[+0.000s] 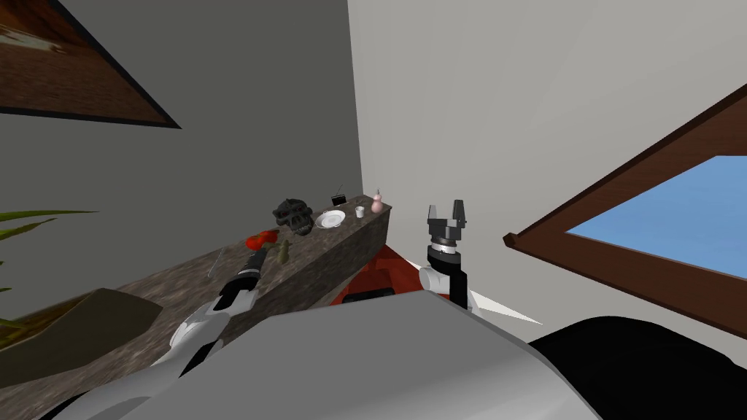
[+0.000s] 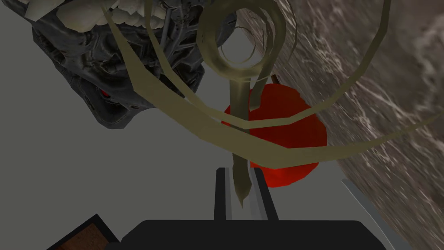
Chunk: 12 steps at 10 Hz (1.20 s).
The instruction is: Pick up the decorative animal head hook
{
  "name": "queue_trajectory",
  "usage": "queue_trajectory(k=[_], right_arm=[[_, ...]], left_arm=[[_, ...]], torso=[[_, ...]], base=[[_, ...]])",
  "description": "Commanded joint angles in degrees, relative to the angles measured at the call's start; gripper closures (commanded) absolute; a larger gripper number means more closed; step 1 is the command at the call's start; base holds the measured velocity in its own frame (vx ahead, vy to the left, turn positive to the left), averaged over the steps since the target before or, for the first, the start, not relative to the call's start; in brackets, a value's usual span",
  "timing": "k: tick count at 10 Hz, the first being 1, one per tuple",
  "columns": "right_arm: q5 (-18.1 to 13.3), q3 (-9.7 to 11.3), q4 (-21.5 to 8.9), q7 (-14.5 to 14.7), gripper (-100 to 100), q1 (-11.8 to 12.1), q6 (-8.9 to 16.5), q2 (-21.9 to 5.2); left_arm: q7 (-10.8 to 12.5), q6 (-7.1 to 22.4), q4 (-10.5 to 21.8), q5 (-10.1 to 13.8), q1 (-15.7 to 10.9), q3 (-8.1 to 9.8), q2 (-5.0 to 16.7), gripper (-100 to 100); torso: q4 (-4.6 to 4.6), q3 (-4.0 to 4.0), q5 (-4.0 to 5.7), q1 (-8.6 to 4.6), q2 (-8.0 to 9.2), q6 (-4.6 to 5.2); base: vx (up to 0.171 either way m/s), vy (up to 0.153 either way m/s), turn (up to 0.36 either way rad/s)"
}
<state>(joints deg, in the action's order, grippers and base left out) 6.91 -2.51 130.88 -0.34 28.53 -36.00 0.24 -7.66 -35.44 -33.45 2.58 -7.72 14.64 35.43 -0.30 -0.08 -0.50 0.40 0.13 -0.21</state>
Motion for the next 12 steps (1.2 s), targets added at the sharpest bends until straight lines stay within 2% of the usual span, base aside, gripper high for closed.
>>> queue_trajectory(k=[1, 2, 3, 4, 5, 6, 7, 8, 10, 11, 12], right_arm=[[0.0, 0.0, 0.0, 0.0, 0, 0.0, 0.0, 0.0], [0.0, 0.0, 0.0, 0.0, 0, 0.0, 0.0, 0.0], [0.0, 0.01, 0.0, 0.0, 0, -0.01, 0.0, 0.01], [0.0, 0.01, 0.0, 0.0, 0, 0.0, 0.0, 0.01], [0.0, 0.01, 0.0, 0.0, 0, 0.0, 0.0, 0.01], [0.0, 0.01, 0.0, 0.0, 0, -0.01, 0.0, 0.01], [0.0, 0.01, 0.0, 0.0, 0, -0.01, 0.0, 0.01], [0.0, 0.01, 0.0, 0.0, 0, -0.01, 0.0, 0.01], [0.0, 0.0, 0.0, 0.0, 0, 0.0, 0.0, 0.0], [0.0, 0.01, 0.0, 0.0, 0, -0.01, 0.0, 0.0], [0.0, 0.0, 0.0, 0.0, 0, 0.0, 0.0, 0.0]], left_arm=[[-0.04, 0.81, -2.86, -1.13, 0.57, -0.14, -1.59, 100], [-0.04, 0.81, -2.8, -1.13, 0.57, -0.14, -1.59, 100], [-0.43, 3.1, -5.04, -2.97, 2.67, 0.5, -4.35, 100], [-0.43, 2.17, -3.27, -2.97, 2.67, 0.5, -4.35, 100], [-0.43, 2.75, -4.62, -2.97, 2.67, 0.5, -4.35, 100], [-0.43, 3.1, -7.46, -2.97, 2.67, 0.5, -4.35, 100], [-0.43, 3.1, -8.86, -2.97, 2.67, 0.5, -4.35, 100], [-0.81, 5.38, -11.32, -4.8, 4.77, 1.14, -7.12, 100], [-0.81, 5.38, -14.25, -4.8, 4.77, 1.14, -7.12, 100], [-1.2, 7.67, -16.85, -6.64, 6.86, 1.79, -9.88, 100], [-1.2, 7.67, -18.8, -6.64, 6.86, 1.79, -9.88, 100]], torso=[[0.0, 0.0, 0.0, 0.0, 0.0, 0.0], [-0.07, -0.08, -0.14, 0.06, -0.08, 0.13], [-0.07, -0.1, -0.12, -0.09, -0.1, 0.18], [-0.42, -0.27, -0.55, 0.04, -0.12, 0.04], [-0.66, -0.39, -0.85, 0.18, -0.12, -0.05], [-0.75, -0.43, -0.97, 0.16, -0.1, -0.04], [-0.73, -0.43, -0.95, 0.06, -0.11, 0.03], [-0.7, -0.42, -0.89, -0.02, -0.12, 0.06], [-0.73, -0.46, -0.94, 0.23, -0.19, -0.01], [-0.7, -0.44, -0.89, 0.15, -0.16, 0.03], [-0.77, -0.47, -0.97, 0.23, -0.16, -0.06]], base=[[0.013, 0.074, 0.063], [-0.008, 0.015, -0.012], [0.019, 0.051, 0.042], [0.024, 0.054, 0.03], [0.004, 0.02, 0.023], [-0.011, -0.005, 0.018], [-0.011, -0.013, -0.008], [0.017, 0.04, 0.079], [0.01, 0.041, 0.019], [0.021, 0.057, 0.045], [0.013, 0.055, 0.062]])
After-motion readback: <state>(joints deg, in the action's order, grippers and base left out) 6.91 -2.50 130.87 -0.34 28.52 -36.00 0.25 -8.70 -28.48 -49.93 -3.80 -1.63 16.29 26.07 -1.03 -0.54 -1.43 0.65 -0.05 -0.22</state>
